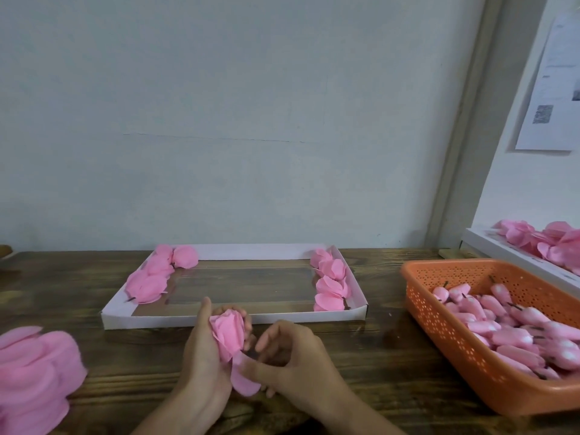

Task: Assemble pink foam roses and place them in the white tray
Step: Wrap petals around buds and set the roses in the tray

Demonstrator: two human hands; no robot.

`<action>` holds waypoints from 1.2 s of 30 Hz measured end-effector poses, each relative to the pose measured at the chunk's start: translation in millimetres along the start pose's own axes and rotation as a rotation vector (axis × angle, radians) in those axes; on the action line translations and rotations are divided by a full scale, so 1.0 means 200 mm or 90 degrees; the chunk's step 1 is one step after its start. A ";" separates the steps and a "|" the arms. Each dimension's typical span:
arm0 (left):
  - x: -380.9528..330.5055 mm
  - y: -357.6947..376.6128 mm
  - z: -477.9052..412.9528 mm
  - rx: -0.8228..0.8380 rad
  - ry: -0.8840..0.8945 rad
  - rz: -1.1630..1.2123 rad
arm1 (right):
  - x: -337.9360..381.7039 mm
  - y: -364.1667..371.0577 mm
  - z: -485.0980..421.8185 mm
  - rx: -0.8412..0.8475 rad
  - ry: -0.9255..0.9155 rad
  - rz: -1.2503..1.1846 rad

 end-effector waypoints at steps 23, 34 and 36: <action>-0.05 0.04 0.09 -0.098 -0.033 0.034 | 0.01 0.08 0.03 0.036 -0.083 -0.266; -0.02 0.05 0.09 -0.029 0.037 0.036 | -0.02 0.08 0.03 -0.174 -0.259 0.057; -0.02 0.06 0.09 -0.013 0.046 0.058 | -0.01 0.07 0.02 -0.182 -0.294 0.078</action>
Point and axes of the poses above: each hand's wrist, its own z-axis away from the middle knuckle, its own y-axis out of the palm, x = y × z, the point moved 1 cm from there along -z, towards the middle knuckle, and after that the axes turned 8 degrees about y, right-handed, at the moved point
